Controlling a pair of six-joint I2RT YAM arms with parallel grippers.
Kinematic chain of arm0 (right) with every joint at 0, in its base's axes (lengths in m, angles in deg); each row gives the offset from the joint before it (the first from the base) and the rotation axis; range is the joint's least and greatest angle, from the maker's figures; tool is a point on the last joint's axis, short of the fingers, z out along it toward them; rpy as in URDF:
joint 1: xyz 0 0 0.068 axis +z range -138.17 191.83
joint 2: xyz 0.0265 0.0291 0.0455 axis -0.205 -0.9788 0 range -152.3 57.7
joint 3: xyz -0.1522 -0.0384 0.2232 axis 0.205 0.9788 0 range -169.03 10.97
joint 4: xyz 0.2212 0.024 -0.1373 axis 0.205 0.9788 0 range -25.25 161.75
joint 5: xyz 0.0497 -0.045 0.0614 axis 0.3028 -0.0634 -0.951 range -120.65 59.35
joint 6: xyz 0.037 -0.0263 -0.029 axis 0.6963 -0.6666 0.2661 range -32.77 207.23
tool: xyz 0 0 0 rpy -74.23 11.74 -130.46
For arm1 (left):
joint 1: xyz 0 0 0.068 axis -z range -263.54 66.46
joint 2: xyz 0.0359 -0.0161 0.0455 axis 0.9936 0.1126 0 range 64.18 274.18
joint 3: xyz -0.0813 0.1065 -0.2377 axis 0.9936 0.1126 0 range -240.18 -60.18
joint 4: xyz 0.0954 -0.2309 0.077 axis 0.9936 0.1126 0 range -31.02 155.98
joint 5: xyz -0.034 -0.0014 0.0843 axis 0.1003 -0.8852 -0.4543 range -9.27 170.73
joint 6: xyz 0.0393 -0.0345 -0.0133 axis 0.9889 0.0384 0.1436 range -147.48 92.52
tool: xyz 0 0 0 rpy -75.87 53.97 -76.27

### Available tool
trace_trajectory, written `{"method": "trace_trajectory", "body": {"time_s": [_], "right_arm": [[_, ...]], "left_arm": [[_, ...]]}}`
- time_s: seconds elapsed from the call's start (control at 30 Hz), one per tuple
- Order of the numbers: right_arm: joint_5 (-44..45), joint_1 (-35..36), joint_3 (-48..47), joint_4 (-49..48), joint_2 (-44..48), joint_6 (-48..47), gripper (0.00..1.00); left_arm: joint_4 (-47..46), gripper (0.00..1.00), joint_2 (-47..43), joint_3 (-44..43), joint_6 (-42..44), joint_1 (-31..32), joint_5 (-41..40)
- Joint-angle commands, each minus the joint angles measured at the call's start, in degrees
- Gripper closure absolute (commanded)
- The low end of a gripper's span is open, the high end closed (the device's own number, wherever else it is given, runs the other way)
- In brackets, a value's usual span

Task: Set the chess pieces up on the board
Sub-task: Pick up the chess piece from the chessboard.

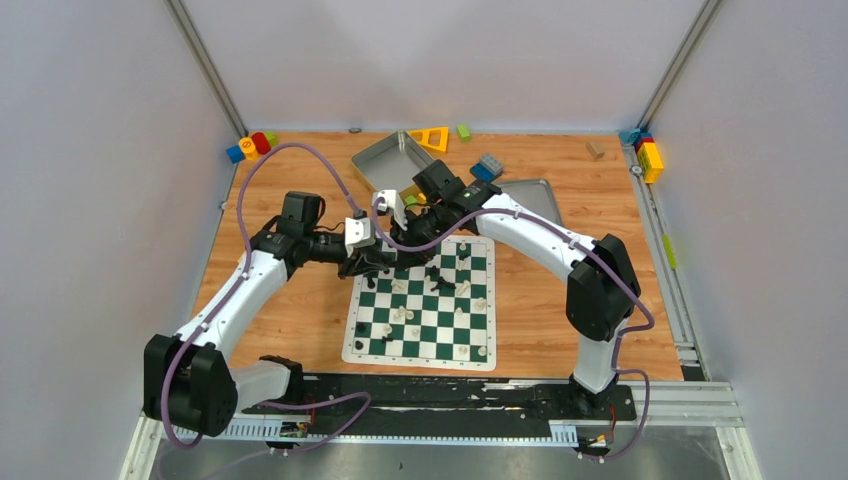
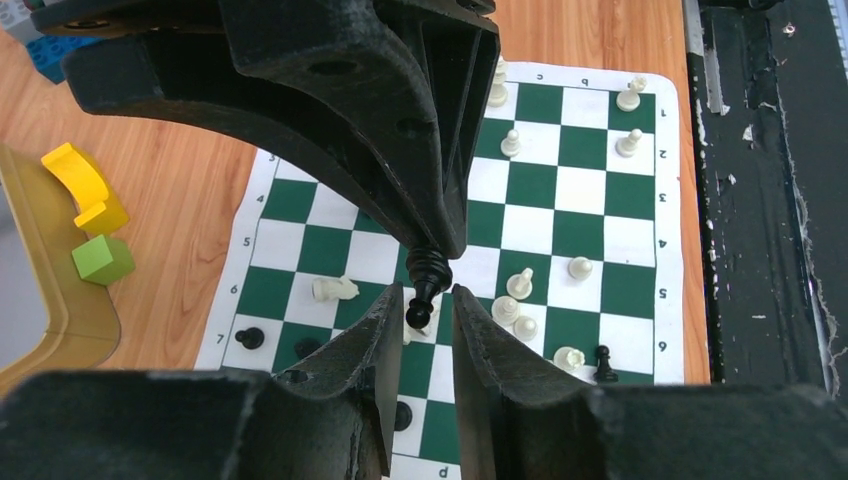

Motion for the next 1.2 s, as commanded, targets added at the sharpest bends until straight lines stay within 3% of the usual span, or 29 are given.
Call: {"method": "trace_trajectory", "body": {"time_s": [0.0, 0.33, 0.57, 0.87, 1.17], "right_arm": [[-2.1, -0.3, -0.2, -2.1, 2.6, 0.0, 1.0], [-2.1, -0.3, -0.3, -2.2, 2.6, 0.1, 1.0], [-1.6, -0.7, 0.1, -2.2, 2.8, 0.0, 1.0], [0.0, -5.7, 4.5, -2.6, 5.6, -0.5, 1.0], [1.7, -12.5, 12.6, -3.6, 13.7, 0.6, 1.0]], "left_arm": [[0.2, 0.69, 0.2, -1.3, 1.0, 0.5, 0.3], [0.4, 0.8, 0.7, -1.8, 0.9, 0.7, 0.2], [1.0, 1.0, 0.8, -2.5, 0.5, 0.8, -1.1], [4.2, 1.0, 0.4, -3.8, 0.4, 0.8, -8.1], [7.1, 1.0, 5.4, -6.0, -2.9, 4.2, -25.2]]}}
